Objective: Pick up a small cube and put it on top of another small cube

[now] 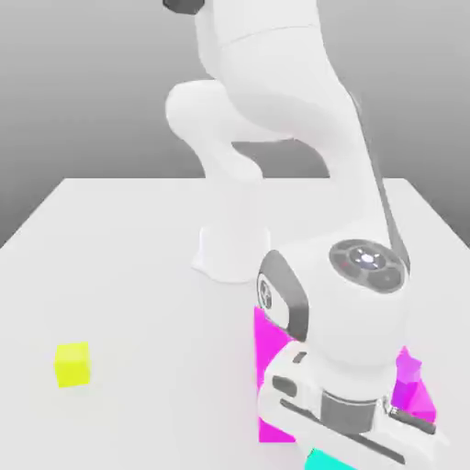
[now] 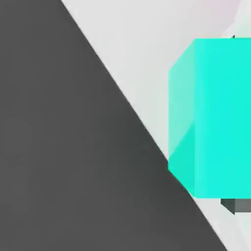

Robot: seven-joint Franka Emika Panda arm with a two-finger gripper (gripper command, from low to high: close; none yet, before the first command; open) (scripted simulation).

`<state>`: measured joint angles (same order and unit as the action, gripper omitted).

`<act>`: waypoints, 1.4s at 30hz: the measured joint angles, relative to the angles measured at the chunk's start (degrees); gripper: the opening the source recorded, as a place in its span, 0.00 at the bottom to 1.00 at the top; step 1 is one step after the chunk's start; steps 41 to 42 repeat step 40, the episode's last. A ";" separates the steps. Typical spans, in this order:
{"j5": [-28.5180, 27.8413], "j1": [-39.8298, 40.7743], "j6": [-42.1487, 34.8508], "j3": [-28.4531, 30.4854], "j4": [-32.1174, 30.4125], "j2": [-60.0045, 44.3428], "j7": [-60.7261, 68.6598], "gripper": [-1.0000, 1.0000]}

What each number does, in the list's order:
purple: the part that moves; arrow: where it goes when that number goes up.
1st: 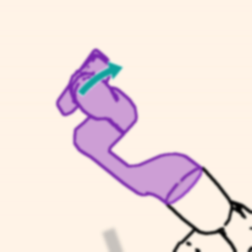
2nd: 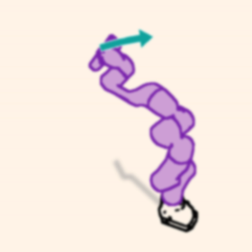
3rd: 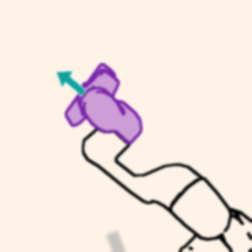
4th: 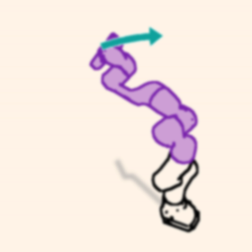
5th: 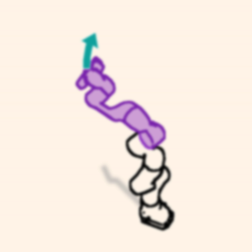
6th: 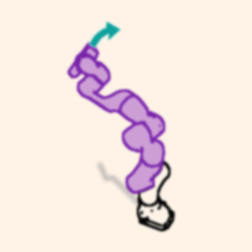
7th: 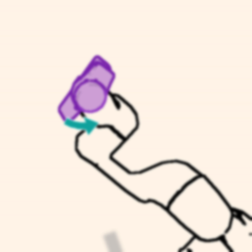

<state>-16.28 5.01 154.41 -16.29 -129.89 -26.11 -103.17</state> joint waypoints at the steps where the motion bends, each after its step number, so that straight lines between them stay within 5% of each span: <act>1: 1.19 0.67 -1.54 -0.92 -0.47 2.03 0.87 0.00; 23: 13.31 19.23 -3.05 24.21 -20.89 24.64 -53.05 0.00; 29: 19.75 23.53 6.91 24.50 -23.59 18.25 -59.59 0.00; 30: 20.42 23.67 8.08 24.21 -23.57 17.04 -59.25 1.00; 42: 17.91 23.38 3.10 25.11 -23.85 22.29 -61.20 1.00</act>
